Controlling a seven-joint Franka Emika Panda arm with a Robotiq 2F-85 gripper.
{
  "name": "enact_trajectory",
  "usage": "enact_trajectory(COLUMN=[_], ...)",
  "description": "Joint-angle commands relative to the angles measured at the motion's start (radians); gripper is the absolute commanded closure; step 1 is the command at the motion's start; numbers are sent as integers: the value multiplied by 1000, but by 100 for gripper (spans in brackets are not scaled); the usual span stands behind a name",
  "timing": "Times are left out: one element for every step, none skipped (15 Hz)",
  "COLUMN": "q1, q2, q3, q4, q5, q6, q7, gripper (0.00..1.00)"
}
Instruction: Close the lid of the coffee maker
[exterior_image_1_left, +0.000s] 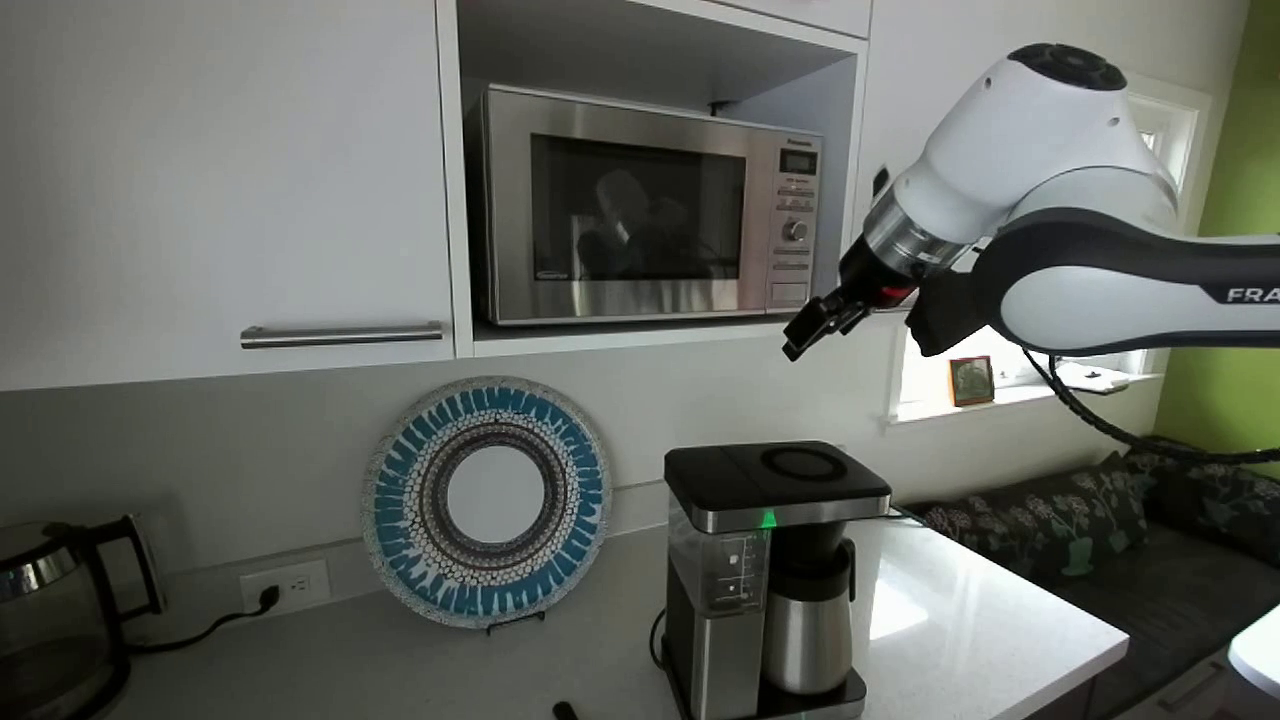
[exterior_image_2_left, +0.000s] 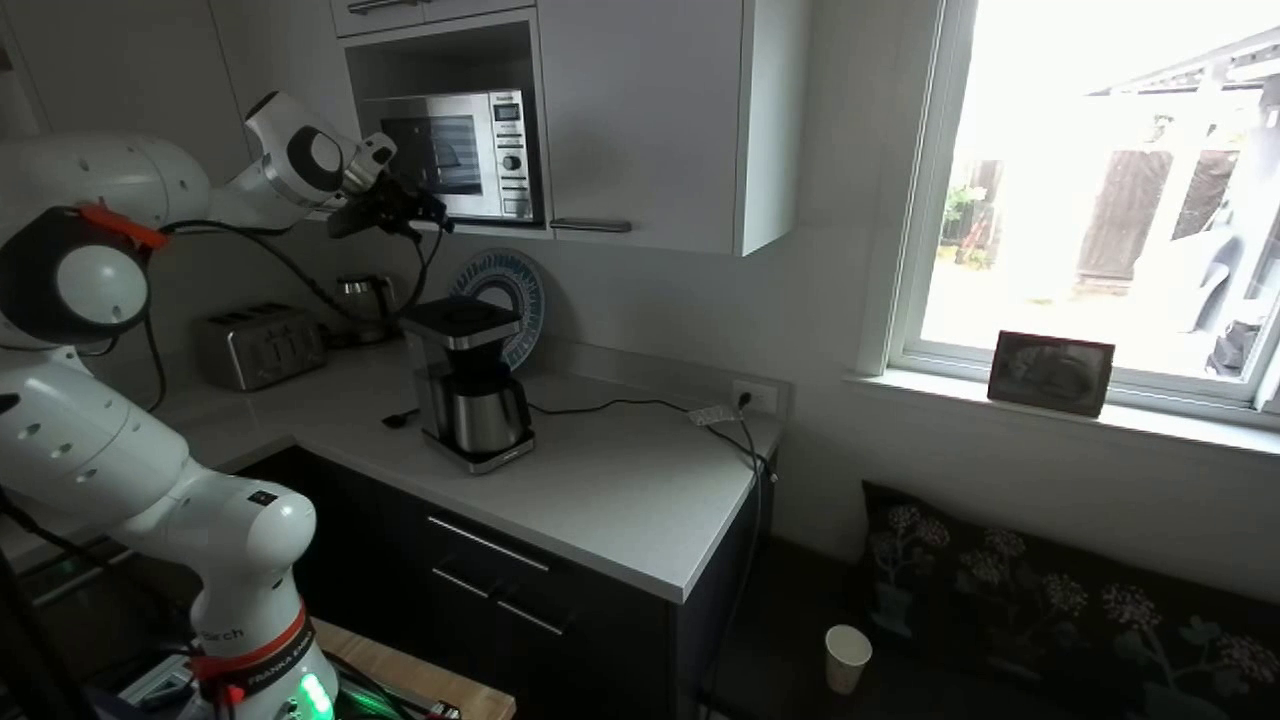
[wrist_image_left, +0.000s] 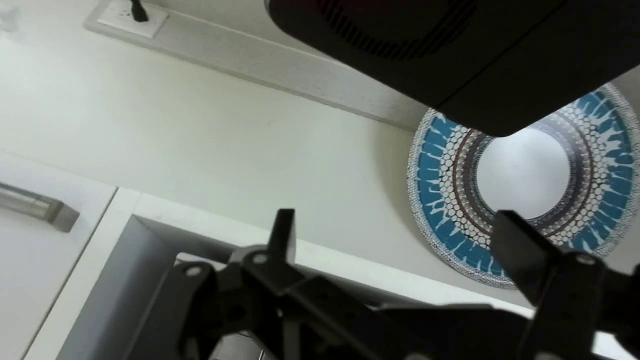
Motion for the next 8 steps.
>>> enact_trajectory(q1=[-12,-22,-31,-40,-46,-51,-57,-62], q2=[-69,-81,-91,-101,-108,-118,-125,-131], q3=[-24,-27,-28,-29,-31,-32,-33,-34], q4=[-60,-67,-71,-73,-72,-76,-75,-75], q5=[148,166,179,187,191,196,196,198], q6=[-48,-67,-84,-105,-121,-134,-146,-156], q7=[-100,-113,-124,-133,-145,-151,-159,-163], gripper=[0,0,0,0,0,0,0,0])
